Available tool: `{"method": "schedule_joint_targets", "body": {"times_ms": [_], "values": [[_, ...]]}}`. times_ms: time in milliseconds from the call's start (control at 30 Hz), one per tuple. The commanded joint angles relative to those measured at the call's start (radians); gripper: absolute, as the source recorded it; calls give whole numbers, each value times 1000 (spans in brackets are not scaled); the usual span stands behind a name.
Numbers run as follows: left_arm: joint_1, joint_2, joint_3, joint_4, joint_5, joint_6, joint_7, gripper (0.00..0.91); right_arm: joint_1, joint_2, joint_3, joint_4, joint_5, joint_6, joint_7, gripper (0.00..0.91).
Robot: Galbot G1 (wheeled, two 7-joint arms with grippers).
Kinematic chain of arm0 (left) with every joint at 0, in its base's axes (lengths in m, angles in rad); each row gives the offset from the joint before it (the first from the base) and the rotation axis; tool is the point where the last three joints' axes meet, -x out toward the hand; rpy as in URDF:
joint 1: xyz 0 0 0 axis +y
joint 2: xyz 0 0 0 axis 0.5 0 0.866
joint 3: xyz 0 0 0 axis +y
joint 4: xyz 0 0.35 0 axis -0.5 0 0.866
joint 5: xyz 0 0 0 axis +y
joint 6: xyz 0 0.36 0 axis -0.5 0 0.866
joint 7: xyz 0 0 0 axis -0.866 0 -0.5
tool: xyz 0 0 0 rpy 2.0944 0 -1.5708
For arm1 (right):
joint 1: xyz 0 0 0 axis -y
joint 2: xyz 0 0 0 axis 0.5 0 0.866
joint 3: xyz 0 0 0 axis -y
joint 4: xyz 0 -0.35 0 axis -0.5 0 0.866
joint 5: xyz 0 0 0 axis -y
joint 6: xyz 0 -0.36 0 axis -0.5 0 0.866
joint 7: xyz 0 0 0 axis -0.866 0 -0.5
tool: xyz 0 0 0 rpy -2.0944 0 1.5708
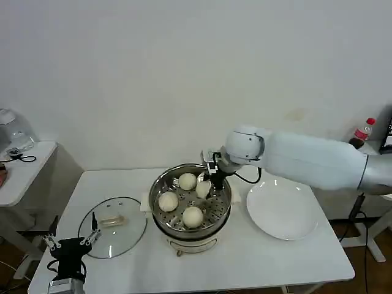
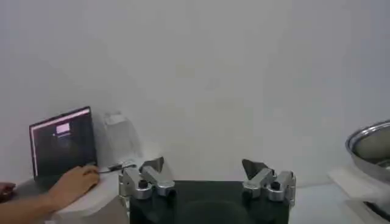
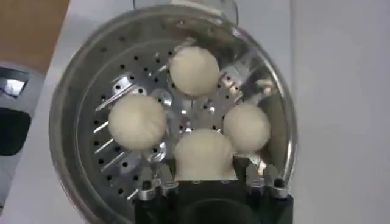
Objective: Take steamed baozi put them in steamer then cover it.
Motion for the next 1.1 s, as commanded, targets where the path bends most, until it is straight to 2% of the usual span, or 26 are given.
{"method": "schedule_joint_targets", "body": {"times_ms": [33, 300, 333, 367, 667, 833, 933, 1033, 1067, 1100], "values": [[1, 1, -2, 0, 0, -1, 0, 907, -45, 7, -9, -59, -43, -8, -4, 635], [1, 0, -1, -1, -1, -1, 0, 907, -68, 19, -1, -67, -50, -6, -6, 635], [1, 0, -1, -1, -1, -1, 0, 907, -69, 20, 0, -67, -52, -4, -6, 725], [2, 0, -1, -1, -1, -1, 0, 907, -69, 20, 0, -67, -52, -3, -5, 897], [2, -1, -3, 2, -2, -1, 0, 907, -33, -10, 32, -25, 1, -14, 23, 907], [1, 1, -4, 2, -2, 0, -2, 907, -1, -70, 106, 55, 46, -18, 47, 907], [-1, 0, -1, 2, -3, 0, -1, 907, -5, -124, 177, 112, 83, 2, 90, 907], [-5, -1, 3, 6, -4, 1, -1, 907, -54, -193, 244, 186, 126, 13, 225, 907], [-7, 0, 4, 11, -4, 0, -1, 907, -89, -231, 281, 215, 142, 13, 313, 907], [-9, 0, 5, 15, -5, 0, -1, 907, -104, -245, 288, 230, 147, 17, 329, 907]]}}
